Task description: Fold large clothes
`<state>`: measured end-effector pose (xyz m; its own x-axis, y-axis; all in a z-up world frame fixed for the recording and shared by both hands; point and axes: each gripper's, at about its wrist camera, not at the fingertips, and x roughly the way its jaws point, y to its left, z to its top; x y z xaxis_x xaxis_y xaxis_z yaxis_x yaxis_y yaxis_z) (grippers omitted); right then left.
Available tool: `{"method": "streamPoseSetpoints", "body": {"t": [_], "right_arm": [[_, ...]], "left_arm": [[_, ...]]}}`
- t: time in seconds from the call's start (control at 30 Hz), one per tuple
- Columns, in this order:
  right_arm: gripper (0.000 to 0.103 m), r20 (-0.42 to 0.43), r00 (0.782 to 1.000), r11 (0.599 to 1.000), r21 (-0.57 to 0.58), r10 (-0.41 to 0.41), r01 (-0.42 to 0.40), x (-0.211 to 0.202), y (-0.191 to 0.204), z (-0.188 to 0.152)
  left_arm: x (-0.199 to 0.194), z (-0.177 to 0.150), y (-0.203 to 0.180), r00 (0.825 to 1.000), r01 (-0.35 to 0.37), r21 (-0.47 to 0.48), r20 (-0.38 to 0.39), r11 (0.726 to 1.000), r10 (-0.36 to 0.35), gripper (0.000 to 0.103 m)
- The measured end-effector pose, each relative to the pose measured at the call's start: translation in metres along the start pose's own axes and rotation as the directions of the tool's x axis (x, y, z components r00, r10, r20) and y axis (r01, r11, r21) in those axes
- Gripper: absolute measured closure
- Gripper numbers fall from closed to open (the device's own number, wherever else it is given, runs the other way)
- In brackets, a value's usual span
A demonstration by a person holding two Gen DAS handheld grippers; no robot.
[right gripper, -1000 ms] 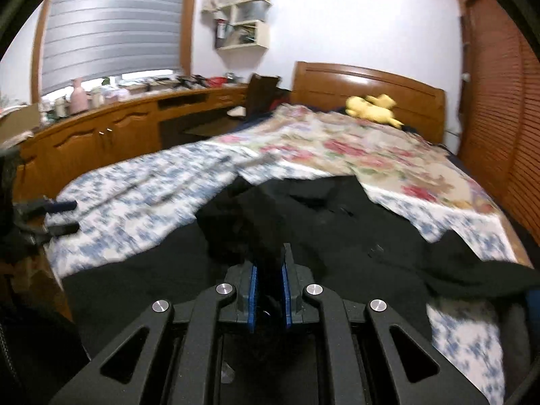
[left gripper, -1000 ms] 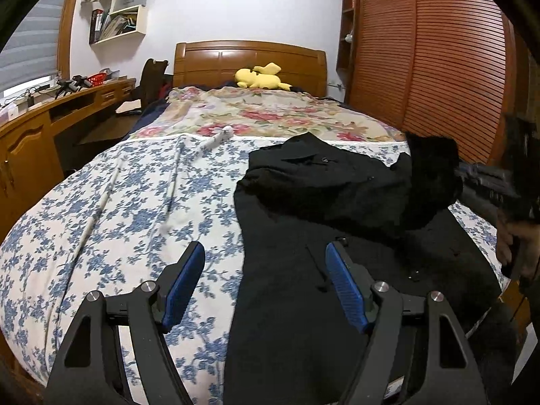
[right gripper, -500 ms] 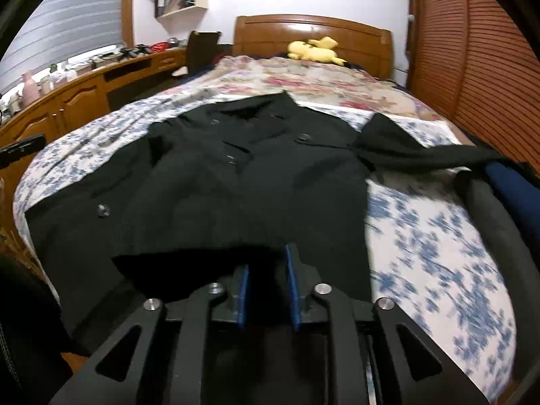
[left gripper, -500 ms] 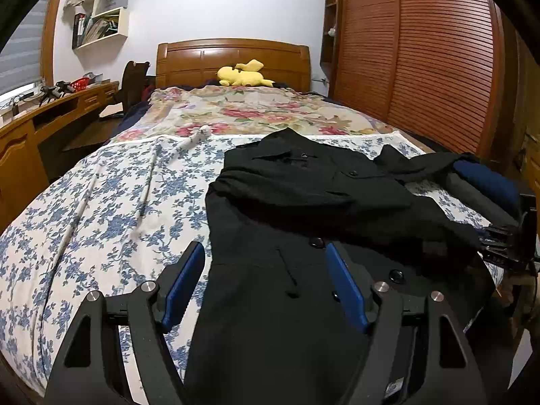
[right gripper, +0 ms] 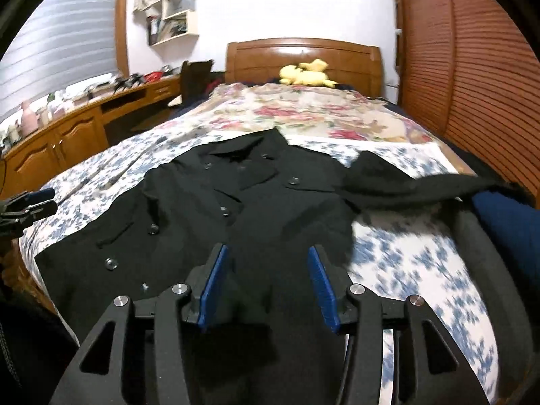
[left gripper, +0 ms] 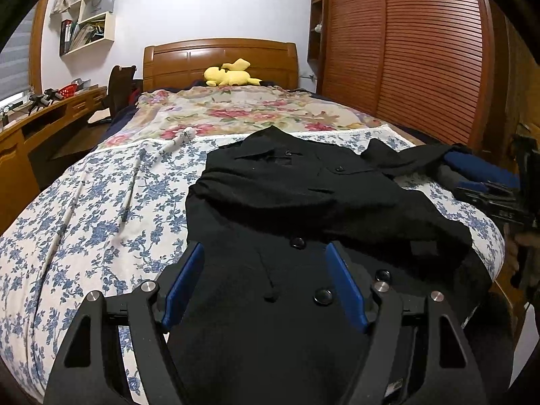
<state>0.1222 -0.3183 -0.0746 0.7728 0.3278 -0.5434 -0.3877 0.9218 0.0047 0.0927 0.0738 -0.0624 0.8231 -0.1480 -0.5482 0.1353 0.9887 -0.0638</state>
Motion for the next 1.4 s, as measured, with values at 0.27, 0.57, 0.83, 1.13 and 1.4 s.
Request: {"method": "streamPoseSetpoints", "body": {"t": [0.27,0.57,0.83,1.13,1.4], "right_arm": [[0.052,-0.177,0.978,0.991,-0.053,0.110,-0.121,0.050,0.029,-0.029],[0.052,-0.244,0.964,0.985,-0.109,0.105,-0.135,0.041,0.038,-0.066],[0.049,-0.182,0.982,0.997,-0.050,0.053,-0.063,0.023,0.000,-0.051],[0.050,-0.274,0.955,0.992,-0.022,0.116,-0.127,0.054,-0.004,-0.069],[0.096,-0.175,0.983,0.991,-0.108,0.059,-0.079,0.041,-0.011,-0.055]], "left_arm": [[0.002,0.001,-0.004,1.000,-0.002,0.007,-0.003,1.000,0.002,0.028],[0.000,0.000,-0.005,1.000,-0.004,0.008,0.007,1.000,0.004,0.028],[0.004,0.001,-0.013,1.000,0.010,0.016,0.006,1.000,-0.010,0.028],[0.016,0.002,-0.038,0.999,0.032,0.053,-0.010,0.998,-0.032,0.028],[0.027,0.007,-0.059,0.999,0.042,0.078,-0.018,0.996,-0.041,0.028]]}}
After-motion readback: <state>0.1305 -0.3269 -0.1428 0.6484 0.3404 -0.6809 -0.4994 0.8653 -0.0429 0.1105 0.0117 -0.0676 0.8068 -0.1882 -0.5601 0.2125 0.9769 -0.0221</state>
